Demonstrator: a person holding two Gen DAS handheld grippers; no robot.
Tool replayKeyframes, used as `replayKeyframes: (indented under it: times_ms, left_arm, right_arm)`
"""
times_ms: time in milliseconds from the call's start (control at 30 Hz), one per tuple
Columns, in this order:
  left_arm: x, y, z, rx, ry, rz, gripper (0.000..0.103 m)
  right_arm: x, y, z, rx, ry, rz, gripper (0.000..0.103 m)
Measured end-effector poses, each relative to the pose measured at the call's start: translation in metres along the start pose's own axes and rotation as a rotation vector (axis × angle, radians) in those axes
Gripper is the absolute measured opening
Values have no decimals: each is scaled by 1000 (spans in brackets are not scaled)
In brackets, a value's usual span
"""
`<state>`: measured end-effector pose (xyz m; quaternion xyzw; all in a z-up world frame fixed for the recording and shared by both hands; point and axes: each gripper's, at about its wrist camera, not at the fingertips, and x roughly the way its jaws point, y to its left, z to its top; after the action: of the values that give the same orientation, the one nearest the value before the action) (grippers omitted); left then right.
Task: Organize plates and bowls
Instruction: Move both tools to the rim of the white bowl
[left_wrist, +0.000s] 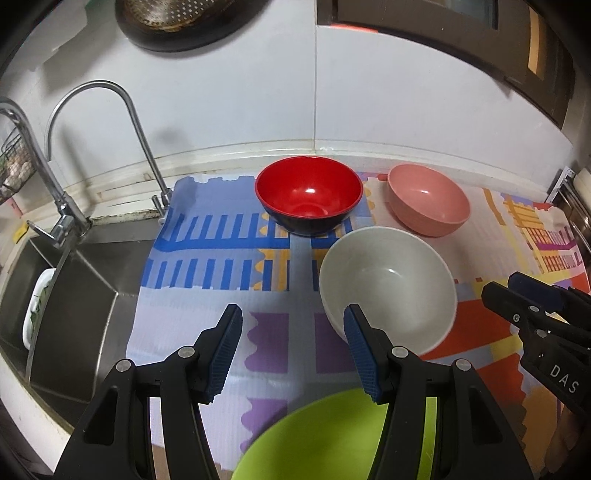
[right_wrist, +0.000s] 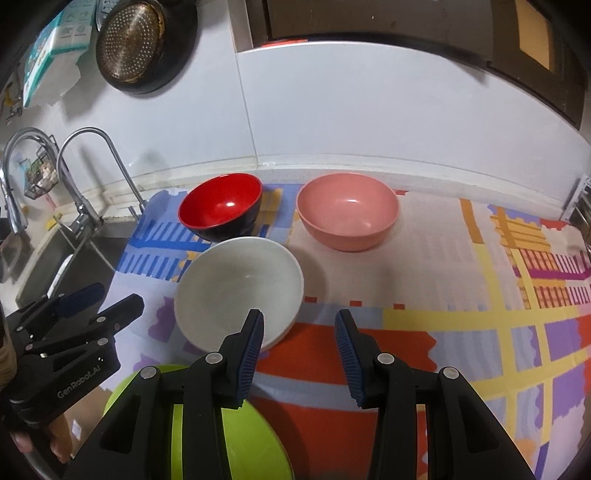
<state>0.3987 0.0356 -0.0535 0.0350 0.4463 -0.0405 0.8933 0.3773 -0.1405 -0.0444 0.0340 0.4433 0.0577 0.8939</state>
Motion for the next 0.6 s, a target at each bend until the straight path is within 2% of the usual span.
replayKeyframes:
  times_ms: [400, 500, 600]
  left_arm:
    - [45, -6, 16, 20, 72, -27, 56]
    - [56, -8, 18, 23, 94, -37, 54]
    - [63, -10, 19, 29, 109, -45, 52]
  right_arm:
    - [41, -5, 11, 27, 72, 23, 41]
    - [50, -5, 12, 31, 90, 28, 33]
    - [56, -7, 12, 35, 106, 28, 32]
